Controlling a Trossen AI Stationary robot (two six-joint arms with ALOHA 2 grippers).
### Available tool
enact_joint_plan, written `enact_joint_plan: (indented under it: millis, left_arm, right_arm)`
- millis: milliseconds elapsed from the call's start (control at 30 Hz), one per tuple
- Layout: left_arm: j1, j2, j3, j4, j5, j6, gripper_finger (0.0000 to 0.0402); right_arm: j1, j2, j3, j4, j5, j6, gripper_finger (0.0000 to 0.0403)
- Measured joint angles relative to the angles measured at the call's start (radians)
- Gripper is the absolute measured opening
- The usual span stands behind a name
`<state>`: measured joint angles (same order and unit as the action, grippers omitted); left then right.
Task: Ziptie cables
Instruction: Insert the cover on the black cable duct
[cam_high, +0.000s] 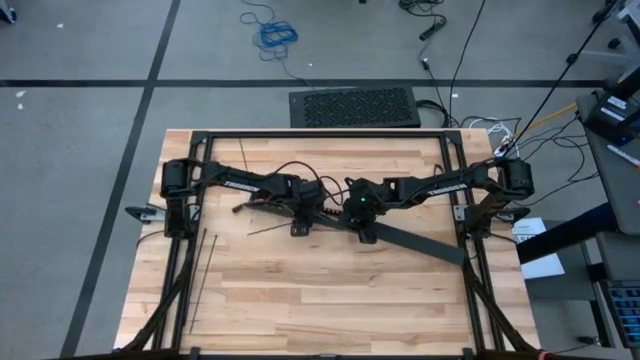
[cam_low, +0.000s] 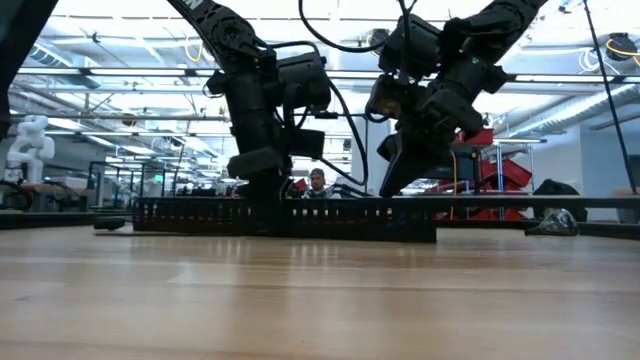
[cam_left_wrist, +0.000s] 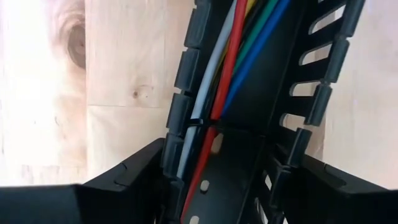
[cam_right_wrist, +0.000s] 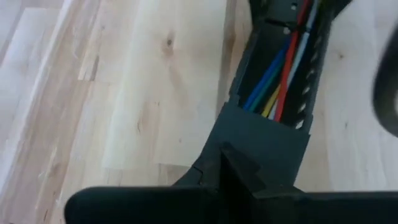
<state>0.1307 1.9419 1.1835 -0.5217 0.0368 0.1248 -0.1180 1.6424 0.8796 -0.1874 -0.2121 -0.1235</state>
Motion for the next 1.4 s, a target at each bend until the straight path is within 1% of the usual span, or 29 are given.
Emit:
enact_joint_plan:
  millis: [100,167,300,433,533,600,733,800,933,1200,1267,1333,1400]
  left_arm:
    - [-0.002,0.001,0.001,0.02,0.01,-0.021,0.0252]
    - [-0.008,0.001,0.005,0.047,0.025,-0.025,0.0252]
    - [-0.02,0.001,0.005,0.052,0.024,-0.025,0.0252]
    - [-0.029,0.001,0.003,0.051,0.019,-0.042,0.0251]
    - [-0.03,0.001,0.004,0.051,0.019,-0.044,0.0251]
    - [-0.03,0.001,0.003,0.053,0.019,-0.044,0.0251]
    - [-0.03,0.001,0.002,0.054,0.018,-0.041,0.0251]
    - [-0.03,0.001,0.002,0.053,0.018,-0.039,0.0252]
    - [-0.03,0.001,0.0,0.046,0.017,-0.032,0.0252]
    - [-0.029,0.001,-0.001,0.052,0.014,-0.037,0.0252]
    - [-0.029,0.001,-0.001,0.052,0.014,-0.038,0.0252]
    - [-0.029,0.001,0.0,0.055,0.014,-0.05,0.0252]
    - [-0.028,0.001,0.002,0.058,0.013,-0.066,0.0252]
  right_arm:
    - [0.0,-0.012,0.043,-0.074,0.02,-0.01,0.0]
    - [0.0,-0.028,0.079,-0.126,0.049,-0.018,0.0]
    - [0.0,-0.064,0.139,-0.251,0.099,-0.023,0.0]
    - [0.004,-0.075,0.15,-0.395,0.139,0.021,0.0]
    - [0.015,-0.076,0.128,-0.431,0.166,0.06,0.0]
    - [0.022,-0.075,0.106,-0.428,0.162,0.075,0.0]
    - [0.032,-0.04,0.091,-0.361,0.158,0.081,0.0]
    - [0.033,-0.013,0.094,-0.317,0.135,0.065,0.0]
    - [0.034,0.027,0.094,-0.255,0.123,0.033,0.0]
    - [0.027,0.042,0.103,-0.144,0.126,0.008,0.0]
    - [0.028,0.046,0.114,-0.123,0.135,0.0,0.0]
    - [0.033,0.042,0.134,-0.128,0.185,-0.003,0.0]
    - [0.038,0.025,0.16,-0.162,0.209,-0.012,0.0]
